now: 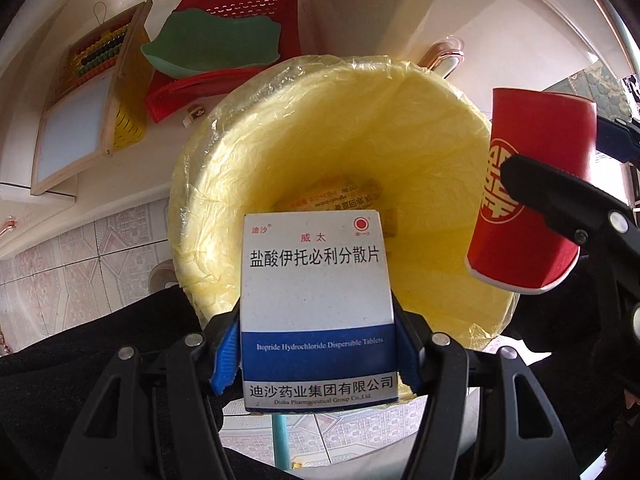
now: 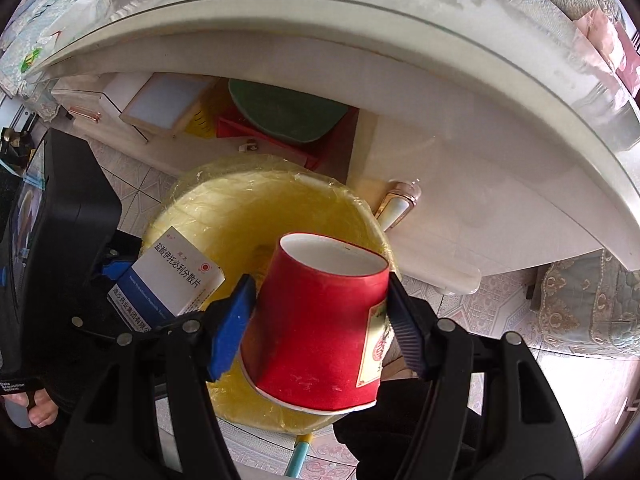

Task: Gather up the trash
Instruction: 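Carry the white box and red cup with both tools over the yellow bin, then open both tools to drop the box and cup into the bin, then move both tools back over the table toward the remaining items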

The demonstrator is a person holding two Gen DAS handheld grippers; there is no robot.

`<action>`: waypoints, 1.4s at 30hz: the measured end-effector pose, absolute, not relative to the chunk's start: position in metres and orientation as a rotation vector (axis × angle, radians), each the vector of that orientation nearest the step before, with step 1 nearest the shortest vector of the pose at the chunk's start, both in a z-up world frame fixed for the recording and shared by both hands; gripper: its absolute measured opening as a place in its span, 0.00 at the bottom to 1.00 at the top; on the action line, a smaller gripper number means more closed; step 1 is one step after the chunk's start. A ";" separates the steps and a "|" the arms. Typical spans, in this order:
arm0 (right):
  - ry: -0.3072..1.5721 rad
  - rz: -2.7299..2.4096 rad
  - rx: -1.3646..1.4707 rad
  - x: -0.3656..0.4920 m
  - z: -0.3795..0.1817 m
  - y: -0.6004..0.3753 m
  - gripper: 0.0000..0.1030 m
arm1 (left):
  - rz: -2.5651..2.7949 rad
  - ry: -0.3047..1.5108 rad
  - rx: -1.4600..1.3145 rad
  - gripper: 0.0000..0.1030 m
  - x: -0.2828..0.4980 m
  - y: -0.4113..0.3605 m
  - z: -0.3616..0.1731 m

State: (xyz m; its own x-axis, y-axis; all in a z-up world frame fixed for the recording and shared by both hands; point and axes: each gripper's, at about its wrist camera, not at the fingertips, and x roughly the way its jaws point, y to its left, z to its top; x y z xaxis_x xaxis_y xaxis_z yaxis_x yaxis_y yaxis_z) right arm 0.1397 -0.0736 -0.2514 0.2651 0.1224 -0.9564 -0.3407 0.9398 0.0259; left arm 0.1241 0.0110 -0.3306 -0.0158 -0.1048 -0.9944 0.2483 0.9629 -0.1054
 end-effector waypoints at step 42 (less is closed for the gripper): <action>1.262 0.338 -0.145 0.124 -0.233 -0.097 0.83 | -0.195 1.524 0.114 0.77 0.121 0.022 -0.301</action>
